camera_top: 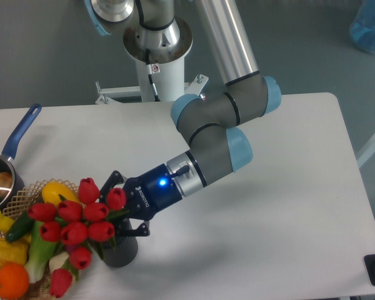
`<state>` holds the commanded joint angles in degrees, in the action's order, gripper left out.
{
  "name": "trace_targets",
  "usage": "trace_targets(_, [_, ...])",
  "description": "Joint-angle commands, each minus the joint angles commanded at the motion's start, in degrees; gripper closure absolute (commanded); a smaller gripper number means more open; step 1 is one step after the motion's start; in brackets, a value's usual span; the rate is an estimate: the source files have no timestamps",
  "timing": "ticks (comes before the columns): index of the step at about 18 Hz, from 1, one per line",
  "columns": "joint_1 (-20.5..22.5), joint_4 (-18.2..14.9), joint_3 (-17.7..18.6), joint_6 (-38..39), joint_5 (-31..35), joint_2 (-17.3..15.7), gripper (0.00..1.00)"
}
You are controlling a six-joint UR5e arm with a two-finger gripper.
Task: Insert the flowers into the vase
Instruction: 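Open the gripper to release the tulips and pull back from the vase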
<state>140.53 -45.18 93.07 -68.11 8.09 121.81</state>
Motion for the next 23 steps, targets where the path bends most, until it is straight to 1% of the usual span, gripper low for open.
trace_targets(3, [0.3, 0.0, 0.7, -2.2, 0.1, 0.9, 0.95])
trace_targets(5, [0.4, 0.0, 1.8, -4.7, 0.1, 1.1, 0.90])
trace_targets(6, [0.4, 0.0, 2.5, -6.0, 0.1, 1.1, 0.87])
trace_targets(8, [0.7, -0.1, 3.1, -7.2, 0.2, 1.1, 0.77])
trace_targets(9, [0.7, 0.0, 3.2, -7.3, 0.3, 1.0, 0.65])
trace_targets(10, [0.8, 0.0, 3.5, -7.3, 0.4, 0.8, 0.31])
trace_targets(11, [1.0, 0.0, 3.9, -7.4, 0.5, 0.7, 0.00])
trace_targets(14, [2.5, 0.1, 4.2, -7.6, 0.5, 0.5, 0.00])
trace_targets(17, [3.1, 0.1, 4.7, -7.7, 0.6, -0.1, 0.00])
trace_targets(20, [4.1, -0.1, 6.0, -7.4, 0.7, -2.3, 0.00])
trace_targets(22, [5.1, -0.1, 7.7, -7.3, 0.9, -3.8, 0.00])
trace_targets(23, [6.1, -0.1, 8.9, -7.3, 0.9, -5.1, 0.00])
